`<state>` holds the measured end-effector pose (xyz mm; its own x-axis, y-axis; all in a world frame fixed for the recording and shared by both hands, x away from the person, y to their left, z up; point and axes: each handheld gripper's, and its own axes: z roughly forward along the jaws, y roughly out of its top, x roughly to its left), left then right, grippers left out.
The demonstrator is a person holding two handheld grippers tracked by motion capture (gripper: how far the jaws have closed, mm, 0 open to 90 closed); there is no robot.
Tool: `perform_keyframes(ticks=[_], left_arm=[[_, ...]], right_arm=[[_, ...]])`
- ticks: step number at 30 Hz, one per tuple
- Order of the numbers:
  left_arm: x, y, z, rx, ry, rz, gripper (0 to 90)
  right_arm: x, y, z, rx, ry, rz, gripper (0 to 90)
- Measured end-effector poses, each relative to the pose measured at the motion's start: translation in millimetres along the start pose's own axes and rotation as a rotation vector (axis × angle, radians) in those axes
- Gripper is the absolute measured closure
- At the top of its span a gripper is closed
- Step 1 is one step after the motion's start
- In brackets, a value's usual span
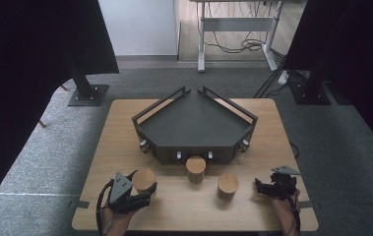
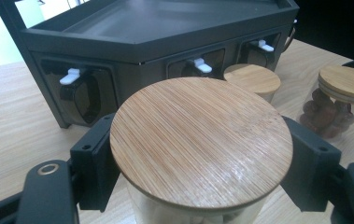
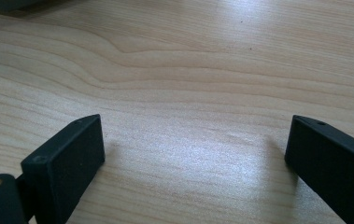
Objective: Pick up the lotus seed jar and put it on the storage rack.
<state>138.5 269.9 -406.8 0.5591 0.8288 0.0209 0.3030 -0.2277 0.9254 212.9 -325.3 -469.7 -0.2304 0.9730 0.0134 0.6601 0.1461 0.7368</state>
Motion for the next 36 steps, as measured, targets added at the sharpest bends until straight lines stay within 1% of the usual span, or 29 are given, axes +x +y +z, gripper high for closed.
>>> perform_keyframes(ticks=[7,23,36], left_arm=[[4.4,5.7,1.7,-0.004,-0.005,-0.018,24.3],[10.8,18.4,2.5,-0.021,0.003,-0.037,24.3],[13.2,31.1,4.4,-0.027,0.006,-0.022,24.3]], right_arm=[[0.0,0.0,0.0,0.0,0.0,0.0,4.1],[0.0,0.0,0.0,0.0,0.0,0.0,4.1],[0.0,0.0,0.0,0.0,0.0,0.0,4.1]])
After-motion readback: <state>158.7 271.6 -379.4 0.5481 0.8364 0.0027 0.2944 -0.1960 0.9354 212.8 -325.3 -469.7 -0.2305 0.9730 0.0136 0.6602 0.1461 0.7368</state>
